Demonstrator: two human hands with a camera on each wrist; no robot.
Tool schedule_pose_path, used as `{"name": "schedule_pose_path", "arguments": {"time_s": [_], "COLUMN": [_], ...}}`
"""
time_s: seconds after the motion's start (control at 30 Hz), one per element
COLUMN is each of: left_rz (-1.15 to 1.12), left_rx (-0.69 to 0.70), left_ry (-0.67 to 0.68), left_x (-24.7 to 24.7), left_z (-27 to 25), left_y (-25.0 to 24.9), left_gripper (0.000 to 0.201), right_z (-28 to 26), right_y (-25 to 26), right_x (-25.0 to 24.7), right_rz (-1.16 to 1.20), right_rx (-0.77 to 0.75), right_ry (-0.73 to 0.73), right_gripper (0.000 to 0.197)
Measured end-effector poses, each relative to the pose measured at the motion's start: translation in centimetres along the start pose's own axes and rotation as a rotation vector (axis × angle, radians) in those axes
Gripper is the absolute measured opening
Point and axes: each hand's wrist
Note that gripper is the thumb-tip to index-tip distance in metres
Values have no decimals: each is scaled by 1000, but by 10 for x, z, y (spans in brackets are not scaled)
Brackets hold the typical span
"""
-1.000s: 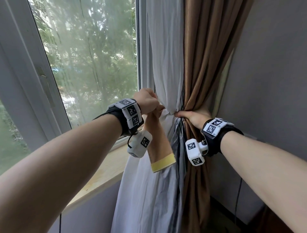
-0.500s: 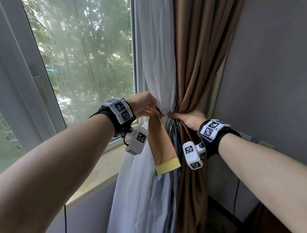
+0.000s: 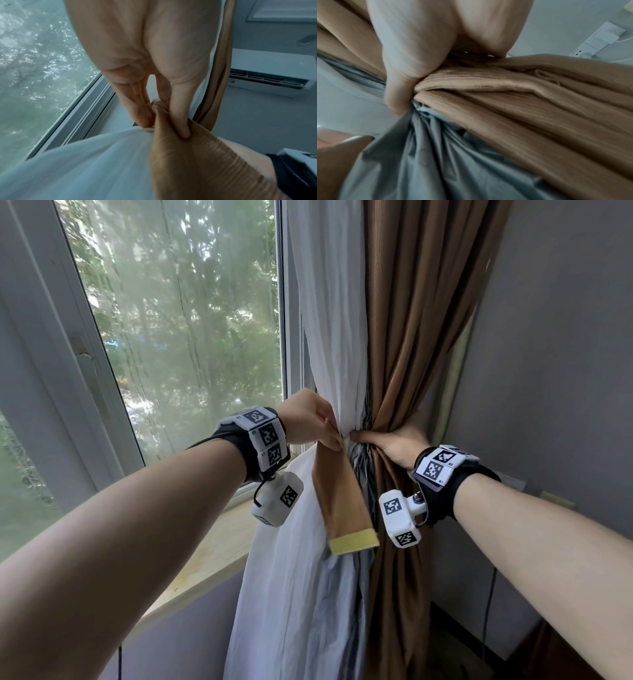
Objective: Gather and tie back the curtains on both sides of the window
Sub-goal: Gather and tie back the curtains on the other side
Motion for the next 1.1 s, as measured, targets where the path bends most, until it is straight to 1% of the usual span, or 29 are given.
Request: {"name": "schedule_pose_path", "arguments": {"time_s": [0.03, 0.13, 0.2, 0.23, 0.27, 0.3, 0.37, 0.4, 0.43, 0.53, 0.6, 0.67, 0.73, 0.77, 0.8, 0.9, 0.97, 1.07, 1.1], "left_rz": [23, 58, 36, 14, -6, -22, -36, -53, -70, -62, -55, -59, -78, -90, -95, -97, -111, -116, -126], "left_rx": [14, 48, 36, 24, 7, -14, -30, -24, -17, -20, -29, -34, -31, -34, -40, -64, -88, -104, -100], "left_ry": [-9, -34, -58, -70, -75, -81, -98, -101, -100, -105, -114, -123, -130, -130, -133, -158, -166, -172, -175], "left_x": [0, 3, 6, 8, 9, 10, 11, 11, 11, 11, 11, 12, 14, 15, 15, 18, 20, 25, 27], "left_z": [0, 3, 5, 6, 7, 9, 9, 11, 13, 11, 11, 12, 16, 16, 15, 15, 16, 18, 20], "left_y": [-1, -4, -4, -3, -3, -1, 1, 3, 5, 5, 5, 6, 9, 10, 9, 7, 7, 5, 5], "left_gripper": [21, 22, 27, 29, 31, 37, 63, 71, 71, 53, 57, 70, 85, 87, 85, 84, 76, 70, 71], "right_z": [0, 1, -2, -4, -6, -7, -11, -14, -16, -17, -19, -20, -18, -17, -15, -17, -19, -21, -22], "right_y": [-2, -5, -3, -1, 1, 1, 4, 7, 9, 12, 14, 14, 9, 7, 5, 8, 11, 14, 15], "right_x": [0, -2, -6, -9, -13, -16, -23, -26, -29, -33, -33, -31, -30, -29, -29, -30, -31, -35, -36], "right_rz": [-1, -1, -22, -40, -59, -70, -68, -57, -49, -27, 5, 49, 114, 139, 162, 194, 168, 82, 41], "right_rx": [-5, -33, -36, -34, -22, 3, 58, 85, 107, 145, 155, 163, 161, 153, 143, 106, 78, 58, 55], "right_ry": [-8, -3, 34, 65, 94, 114, 158, 180, 196, 209, 216, 225, 224, 222, 228, 274, 310, 344, 348], "right_gripper": [131, 141, 143, 140, 131, 119, 98, 91, 84, 72, 64, 65, 87, 97, 102, 94, 94, 103, 99]}}
Point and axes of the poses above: each hand's wrist, its own z-axis towards the middle knuckle, its own x-axis out of the palm, y = z × x, and after that the axes turned 10 degrees about -x, right-handed
